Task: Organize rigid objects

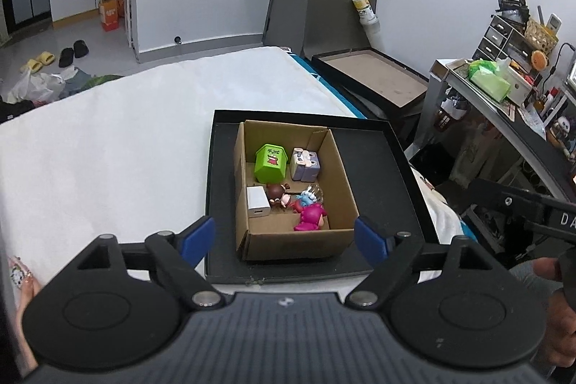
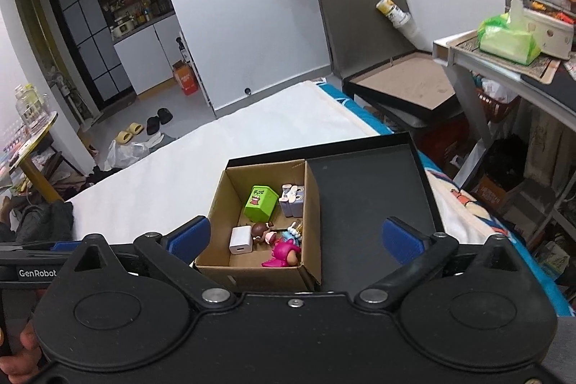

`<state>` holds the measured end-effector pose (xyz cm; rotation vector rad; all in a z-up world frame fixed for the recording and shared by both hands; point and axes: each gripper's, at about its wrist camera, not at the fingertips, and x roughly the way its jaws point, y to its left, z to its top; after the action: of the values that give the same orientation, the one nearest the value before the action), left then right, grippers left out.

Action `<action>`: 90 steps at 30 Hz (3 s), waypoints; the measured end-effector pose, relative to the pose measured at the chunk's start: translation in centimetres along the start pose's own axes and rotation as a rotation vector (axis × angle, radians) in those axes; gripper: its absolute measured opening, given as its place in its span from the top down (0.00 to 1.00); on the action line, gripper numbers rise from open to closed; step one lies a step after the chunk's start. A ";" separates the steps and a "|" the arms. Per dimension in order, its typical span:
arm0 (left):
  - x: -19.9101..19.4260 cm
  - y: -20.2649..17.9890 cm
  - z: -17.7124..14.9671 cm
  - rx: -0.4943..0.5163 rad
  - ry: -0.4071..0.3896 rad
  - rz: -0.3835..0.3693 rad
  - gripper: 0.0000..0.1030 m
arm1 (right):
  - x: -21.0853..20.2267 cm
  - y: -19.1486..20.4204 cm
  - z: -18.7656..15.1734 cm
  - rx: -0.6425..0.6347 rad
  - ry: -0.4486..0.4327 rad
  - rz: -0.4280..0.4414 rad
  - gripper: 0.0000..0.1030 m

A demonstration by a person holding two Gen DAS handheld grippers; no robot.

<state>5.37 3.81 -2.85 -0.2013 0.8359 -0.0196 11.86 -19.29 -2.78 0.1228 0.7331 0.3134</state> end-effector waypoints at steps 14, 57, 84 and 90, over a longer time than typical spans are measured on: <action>-3.4 -1.1 -0.8 0.025 -0.045 -0.059 0.09 | -3.0 0.7 -0.7 -0.016 -0.036 -0.006 0.00; -4.5 -3.4 -1.7 0.034 -0.059 -0.048 0.08 | -5.5 -0.1 -1.4 -0.005 -0.046 0.016 0.00; -4.7 -3.8 -1.8 0.050 -0.065 -0.057 0.08 | -5.8 0.1 -1.2 -0.010 -0.048 0.002 0.00; -4.7 -3.8 -1.8 0.050 -0.064 -0.058 0.08 | -5.8 0.0 -1.2 -0.008 -0.046 0.002 0.00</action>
<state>1.14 0.23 0.13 -0.1778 0.7648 -0.0881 6.95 -21.18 0.02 0.1228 0.6864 0.3145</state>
